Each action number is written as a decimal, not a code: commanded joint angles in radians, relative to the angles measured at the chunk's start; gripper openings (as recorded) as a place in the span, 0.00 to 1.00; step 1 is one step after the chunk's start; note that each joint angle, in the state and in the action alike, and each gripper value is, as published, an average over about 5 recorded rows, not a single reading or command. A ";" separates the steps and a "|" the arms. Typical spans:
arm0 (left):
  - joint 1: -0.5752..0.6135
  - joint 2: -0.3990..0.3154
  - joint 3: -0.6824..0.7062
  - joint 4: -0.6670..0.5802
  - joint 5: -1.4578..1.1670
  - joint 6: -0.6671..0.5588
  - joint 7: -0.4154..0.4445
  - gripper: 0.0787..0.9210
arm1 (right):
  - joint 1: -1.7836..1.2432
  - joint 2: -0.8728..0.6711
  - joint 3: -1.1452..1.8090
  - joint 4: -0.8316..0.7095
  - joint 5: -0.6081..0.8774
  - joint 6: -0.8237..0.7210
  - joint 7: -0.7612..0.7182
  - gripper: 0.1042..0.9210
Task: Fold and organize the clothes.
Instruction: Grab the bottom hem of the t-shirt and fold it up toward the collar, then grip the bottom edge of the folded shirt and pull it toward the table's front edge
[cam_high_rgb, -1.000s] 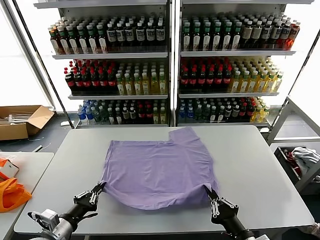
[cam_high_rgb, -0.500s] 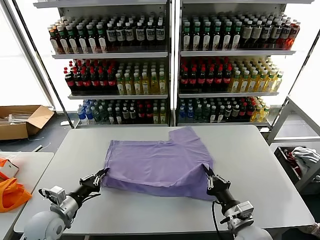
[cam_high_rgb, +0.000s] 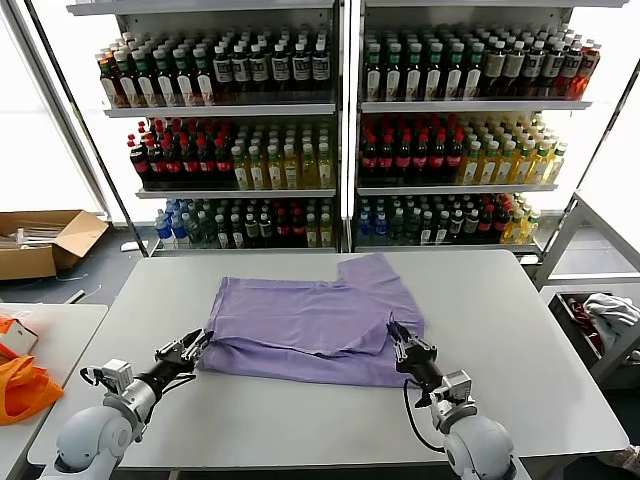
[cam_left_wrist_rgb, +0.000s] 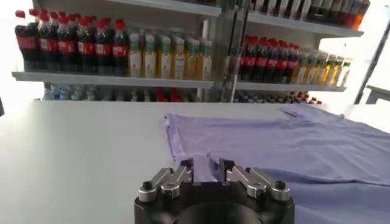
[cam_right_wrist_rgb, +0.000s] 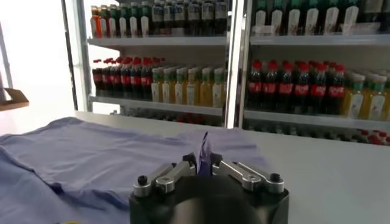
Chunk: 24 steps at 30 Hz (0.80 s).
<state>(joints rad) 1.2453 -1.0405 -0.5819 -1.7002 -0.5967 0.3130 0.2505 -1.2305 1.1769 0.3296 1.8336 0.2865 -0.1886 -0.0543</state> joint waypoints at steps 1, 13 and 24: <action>0.010 -0.012 -0.034 -0.023 -0.009 -0.001 -0.014 0.49 | -0.112 -0.024 0.052 0.138 0.002 -0.020 0.018 0.45; 0.137 -0.131 -0.039 -0.089 0.091 -0.008 -0.079 0.86 | -0.277 -0.024 0.061 0.200 0.004 -0.102 0.147 0.85; 0.098 -0.168 -0.022 -0.029 0.106 0.000 -0.072 0.87 | -0.279 -0.028 0.064 0.169 0.056 -0.147 0.175 0.87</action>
<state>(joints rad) 1.3353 -1.1809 -0.6033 -1.7358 -0.5095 0.3129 0.1900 -1.4719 1.1503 0.3893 2.0015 0.3213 -0.3036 0.0850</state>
